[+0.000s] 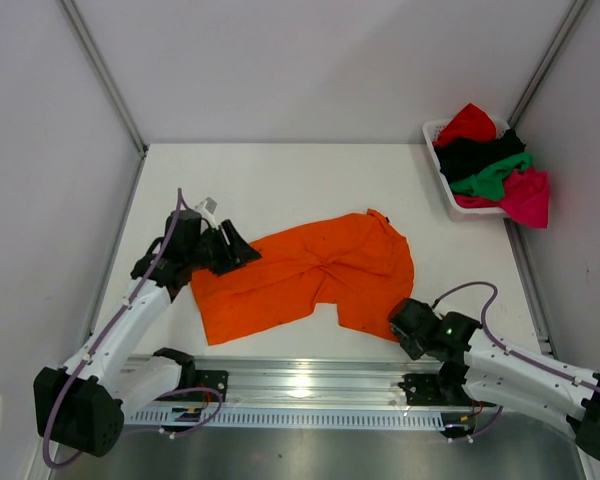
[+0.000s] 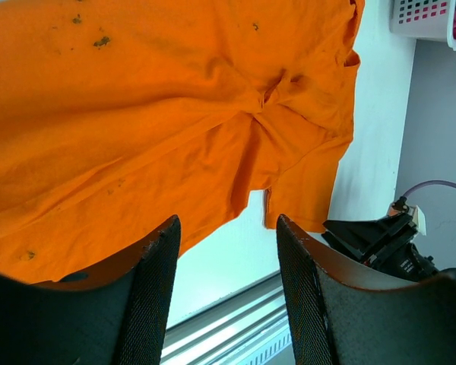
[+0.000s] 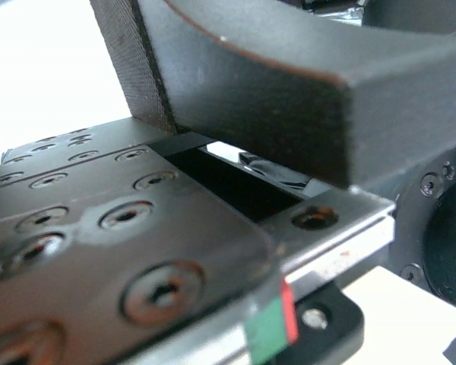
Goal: Fold and stack the t-shirts
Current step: Fold the tshirt
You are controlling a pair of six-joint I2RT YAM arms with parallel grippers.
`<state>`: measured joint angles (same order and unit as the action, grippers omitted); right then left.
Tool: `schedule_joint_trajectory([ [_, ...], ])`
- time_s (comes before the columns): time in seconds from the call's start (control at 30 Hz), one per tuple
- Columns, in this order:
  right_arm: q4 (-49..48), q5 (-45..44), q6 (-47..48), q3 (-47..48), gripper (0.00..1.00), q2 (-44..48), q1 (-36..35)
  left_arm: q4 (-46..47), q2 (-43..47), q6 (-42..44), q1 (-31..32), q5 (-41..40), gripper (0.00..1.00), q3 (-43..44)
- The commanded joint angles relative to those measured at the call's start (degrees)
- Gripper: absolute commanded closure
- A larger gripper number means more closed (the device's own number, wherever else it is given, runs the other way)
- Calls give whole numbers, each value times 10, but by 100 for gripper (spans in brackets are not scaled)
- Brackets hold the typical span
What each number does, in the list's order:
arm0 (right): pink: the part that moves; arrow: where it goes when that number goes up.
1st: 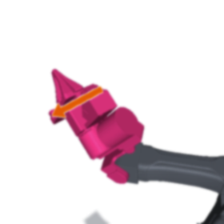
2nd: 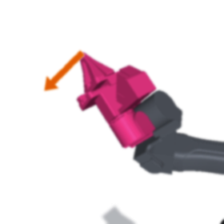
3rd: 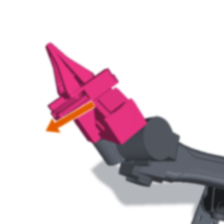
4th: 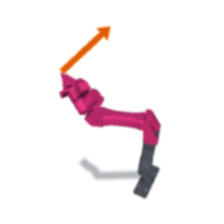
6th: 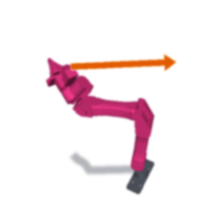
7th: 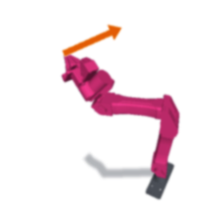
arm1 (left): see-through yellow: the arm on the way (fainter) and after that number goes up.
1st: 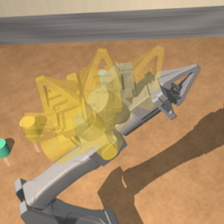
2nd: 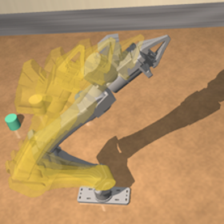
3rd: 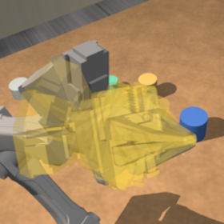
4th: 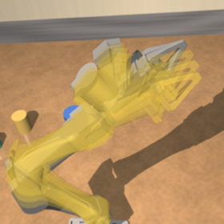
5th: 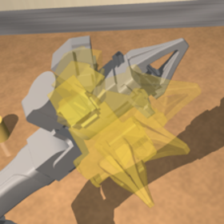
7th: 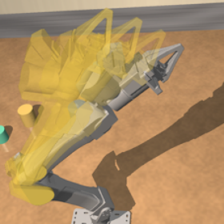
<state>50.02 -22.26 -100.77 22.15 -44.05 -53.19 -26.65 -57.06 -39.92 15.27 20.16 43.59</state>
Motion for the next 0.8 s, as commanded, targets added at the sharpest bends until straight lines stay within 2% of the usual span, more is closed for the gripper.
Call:
schedule_joint_trajectory([
  [0.0, 18, 4, -16, 5, 52, 13, -4, 2, 13, 9, 3, 2, 43, 2],
  [0.23, 5, 11, -22, 3, 54, -4, -4, -1, 16, 11, 3, 1, 43, 0],
  [0.4, -24, 23, -18, 5, 59, -37, -4, -13, 24, 15, 3, -7, 43, 5],
  [0.67, 15, 25, -36, 16, 60, -24, -4, -21, 40, 17, 3, -20, 43, 14],
  [0.77, 0, 17, -32, 11, 76, -21, -4, -22, 40, 15, 3, -18, 43, 11],
])
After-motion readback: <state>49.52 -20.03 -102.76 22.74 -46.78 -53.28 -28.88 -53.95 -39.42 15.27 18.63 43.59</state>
